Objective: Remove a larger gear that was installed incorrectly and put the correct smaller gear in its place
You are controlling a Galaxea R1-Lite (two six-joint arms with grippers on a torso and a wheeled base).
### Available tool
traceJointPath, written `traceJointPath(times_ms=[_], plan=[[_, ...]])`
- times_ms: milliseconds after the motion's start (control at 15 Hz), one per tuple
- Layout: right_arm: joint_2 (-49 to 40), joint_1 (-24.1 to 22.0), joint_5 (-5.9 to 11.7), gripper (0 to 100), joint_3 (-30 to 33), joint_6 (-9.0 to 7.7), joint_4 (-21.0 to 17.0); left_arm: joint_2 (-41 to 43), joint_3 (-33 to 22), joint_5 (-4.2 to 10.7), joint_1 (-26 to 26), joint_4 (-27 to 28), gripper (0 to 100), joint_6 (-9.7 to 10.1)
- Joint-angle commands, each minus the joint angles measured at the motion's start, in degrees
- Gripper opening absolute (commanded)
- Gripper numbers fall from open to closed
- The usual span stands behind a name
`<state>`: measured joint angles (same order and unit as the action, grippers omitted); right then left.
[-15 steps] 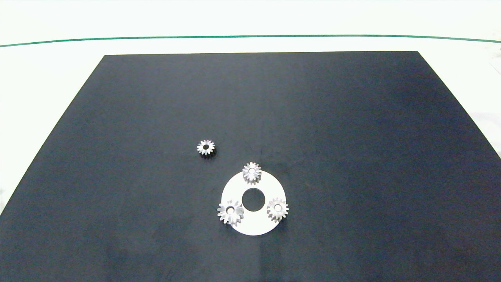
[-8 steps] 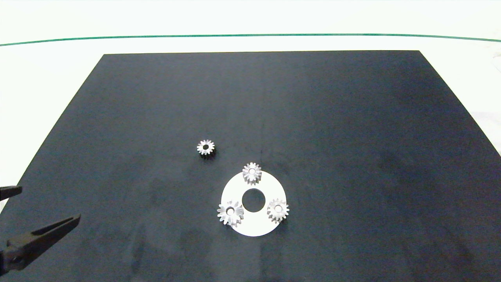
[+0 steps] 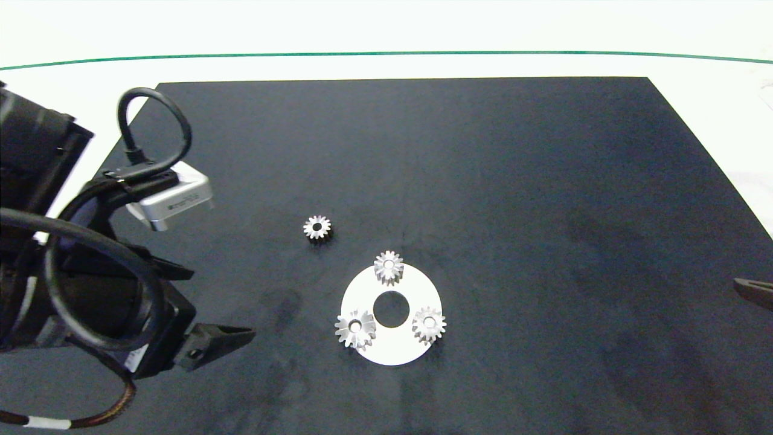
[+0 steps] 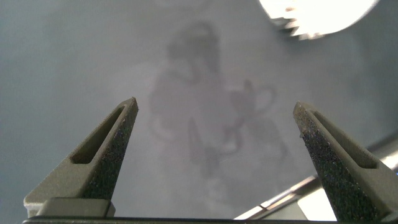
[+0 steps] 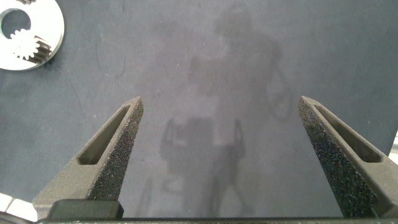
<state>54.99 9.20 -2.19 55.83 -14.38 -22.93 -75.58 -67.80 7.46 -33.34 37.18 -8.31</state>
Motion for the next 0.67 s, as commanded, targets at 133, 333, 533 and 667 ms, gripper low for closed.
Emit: traceJointPath(times_ms=[133,333,533,667], plan=[[0.38,0.11,0.00,100,0.42,-0.73,0.87,-9.67,-8.57,0.89,-7.26,5.18,100,0.67],[0.47,0.46,-0.62,100,0.07,-0.91,1.05,-15.21,-13.23,3.00,-10.43,6.68,100,1.28],[0.82,1.87,-0.97,100,-0.37,-1.44,1.13,-19.69,-17.63,5.28,-14.82,6.59,100,4.01],[0.91,1.87,-0.97,100,-0.37,-1.44,1.22,-20.57,-17.45,7.39,-15.79,6.59,100,3.83]])
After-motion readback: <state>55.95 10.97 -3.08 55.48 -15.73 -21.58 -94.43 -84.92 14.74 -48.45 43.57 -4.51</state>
